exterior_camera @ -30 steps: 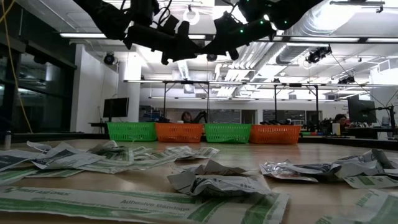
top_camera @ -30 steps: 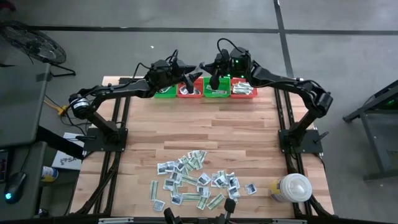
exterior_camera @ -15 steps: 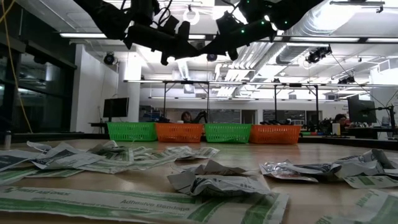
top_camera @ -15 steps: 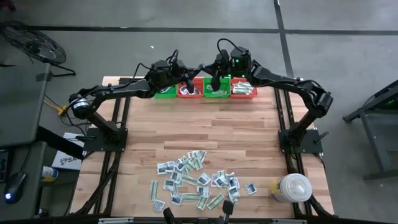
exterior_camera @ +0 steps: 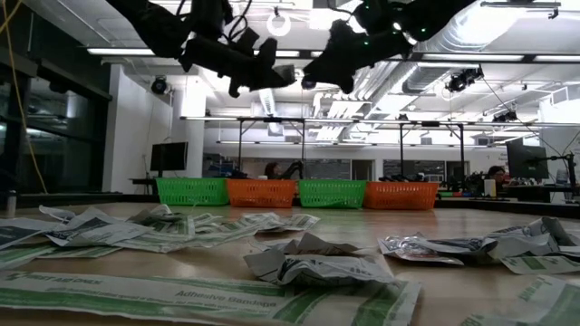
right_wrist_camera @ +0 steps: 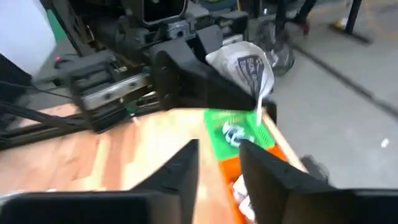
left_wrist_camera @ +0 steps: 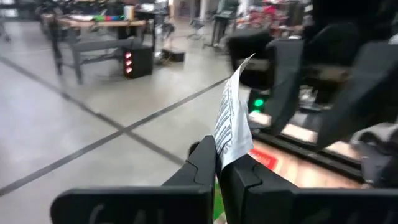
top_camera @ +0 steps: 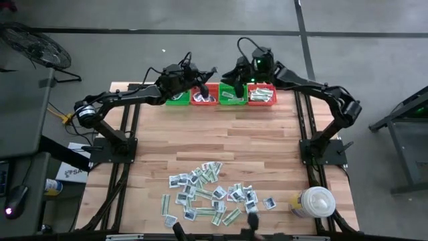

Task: Pick & Place First Aid Supplies
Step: Put the gray towelette pack in the left orange bin

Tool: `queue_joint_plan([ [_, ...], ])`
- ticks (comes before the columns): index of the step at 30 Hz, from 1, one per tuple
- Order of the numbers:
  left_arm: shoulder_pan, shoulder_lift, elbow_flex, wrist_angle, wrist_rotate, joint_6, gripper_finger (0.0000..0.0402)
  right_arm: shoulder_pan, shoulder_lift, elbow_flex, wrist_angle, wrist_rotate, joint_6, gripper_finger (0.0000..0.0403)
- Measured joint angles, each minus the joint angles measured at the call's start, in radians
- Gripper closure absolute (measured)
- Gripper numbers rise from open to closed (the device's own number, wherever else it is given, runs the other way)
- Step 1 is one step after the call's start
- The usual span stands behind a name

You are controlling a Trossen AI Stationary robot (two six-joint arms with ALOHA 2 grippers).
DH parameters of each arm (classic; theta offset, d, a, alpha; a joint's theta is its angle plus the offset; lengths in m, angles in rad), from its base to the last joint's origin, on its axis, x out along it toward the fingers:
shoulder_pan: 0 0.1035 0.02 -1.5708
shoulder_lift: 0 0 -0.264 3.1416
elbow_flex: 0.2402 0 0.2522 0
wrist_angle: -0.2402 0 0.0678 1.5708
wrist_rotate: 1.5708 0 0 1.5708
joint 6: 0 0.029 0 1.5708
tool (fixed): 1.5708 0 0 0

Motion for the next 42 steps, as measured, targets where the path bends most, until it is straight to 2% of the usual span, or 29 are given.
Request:
queue_joint_plan([
  [3,0.013,0.000,0.000,-0.094,-0.015,-0.004,0.0400,-0.050,-0.030,0.000,-0.070,-0.009,0.006,0.0242],
  [8,0.089,0.018,0.000,-0.276,0.070,-0.063,0.0401,-0.122,-0.069,0.000,-0.152,0.000,0.008,0.0199],
  [11,0.161,0.045,-0.002,-0.340,0.194,-0.075,0.0401,-0.147,-0.084,0.000,-0.157,0.008,0.007,0.0191],
  [16,0.272,0.121,0.000,-0.353,0.437,-0.104,0.0401,-0.162,-0.094,0.000,-0.168,0.104,0.010,0.0191],
  [20,0.328,0.183,0.000,-0.392,0.549,-0.121,0.0401,-0.161,-0.095,0.000,-0.213,0.157,0.011,0.0190],
  [30,0.350,0.285,0.053,-0.404,0.616,-0.150,0.0402,-0.161,-0.095,0.000,-0.272,0.300,0.094,0.0190],
  [42,0.345,0.347,0.137,-0.490,0.626,-0.073,0.0396,-0.161,-0.095,0.000,-0.271,0.345,0.141,0.0192],
])
